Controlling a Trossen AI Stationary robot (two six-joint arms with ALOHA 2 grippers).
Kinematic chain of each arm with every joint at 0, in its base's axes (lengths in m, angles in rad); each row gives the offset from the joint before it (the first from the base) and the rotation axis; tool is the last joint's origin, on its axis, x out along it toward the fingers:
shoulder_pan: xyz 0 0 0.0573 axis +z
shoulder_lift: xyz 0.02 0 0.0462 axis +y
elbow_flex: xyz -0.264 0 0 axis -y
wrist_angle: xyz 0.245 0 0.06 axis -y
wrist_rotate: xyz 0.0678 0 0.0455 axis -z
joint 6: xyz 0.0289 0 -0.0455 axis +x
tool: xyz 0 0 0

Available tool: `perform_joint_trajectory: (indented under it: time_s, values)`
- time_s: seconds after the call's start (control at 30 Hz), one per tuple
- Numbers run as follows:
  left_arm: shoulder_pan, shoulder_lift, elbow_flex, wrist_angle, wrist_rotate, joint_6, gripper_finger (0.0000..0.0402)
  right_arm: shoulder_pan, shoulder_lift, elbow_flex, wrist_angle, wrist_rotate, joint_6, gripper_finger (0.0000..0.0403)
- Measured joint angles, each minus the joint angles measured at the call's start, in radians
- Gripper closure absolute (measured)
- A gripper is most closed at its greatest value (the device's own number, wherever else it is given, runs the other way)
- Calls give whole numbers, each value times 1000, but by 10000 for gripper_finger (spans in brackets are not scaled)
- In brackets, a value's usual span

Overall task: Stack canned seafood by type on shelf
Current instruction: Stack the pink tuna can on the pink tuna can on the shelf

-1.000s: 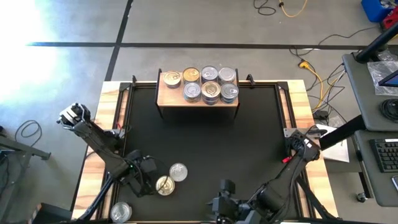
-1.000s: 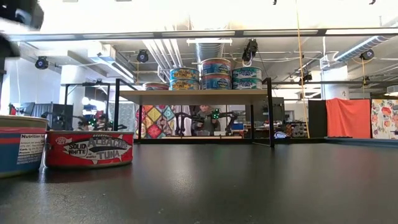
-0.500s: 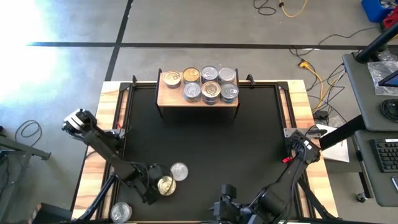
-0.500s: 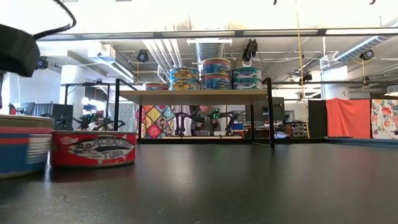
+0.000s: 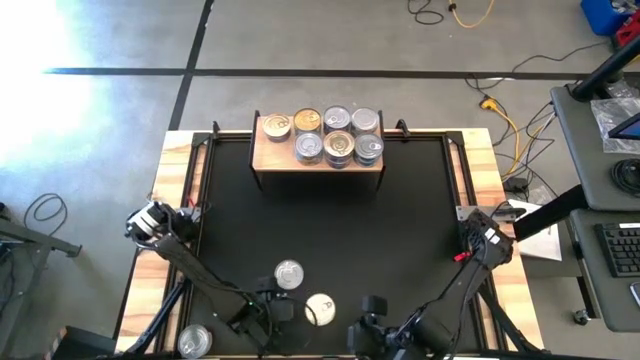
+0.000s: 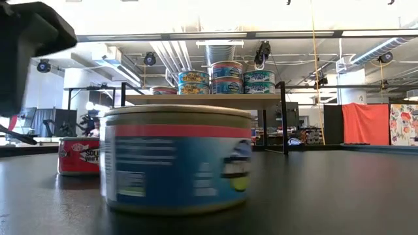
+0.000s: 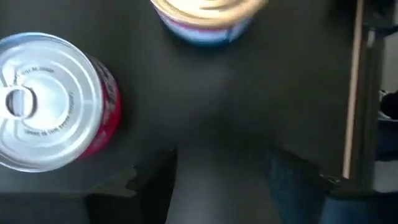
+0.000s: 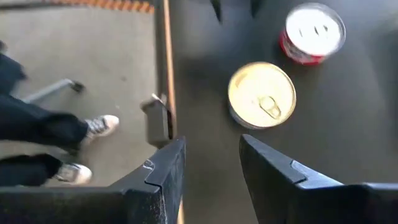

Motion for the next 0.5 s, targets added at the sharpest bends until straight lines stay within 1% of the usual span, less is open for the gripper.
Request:
perform_joint_trajectory:
  time_s: [0.07,0.13,0.2,0.3,0.37,0.43,0.5]
  values:
    - [-11,-2,2,-1,2,-27,177,0,7,-38,3,5,-1,257]
    - [-23,-3,-7,41,1,-58,162,-2,18,-88,3,-1,-1,250]
    - [-32,-3,-24,74,-21,-87,148,-15,38,-132,-1,-34,-4,240]
    - [-42,-3,-64,145,-69,-175,131,-54,64,-190,-5,-104,-8,229]
    - [-49,-2,-90,172,-110,-233,124,-83,79,-219,5,-133,-31,226]
    - [-57,6,-114,233,-166,-298,121,-109,104,-240,23,-122,-54,225]
    - [-60,24,-140,269,-201,-367,121,-128,132,-250,23,-90,-28,227]
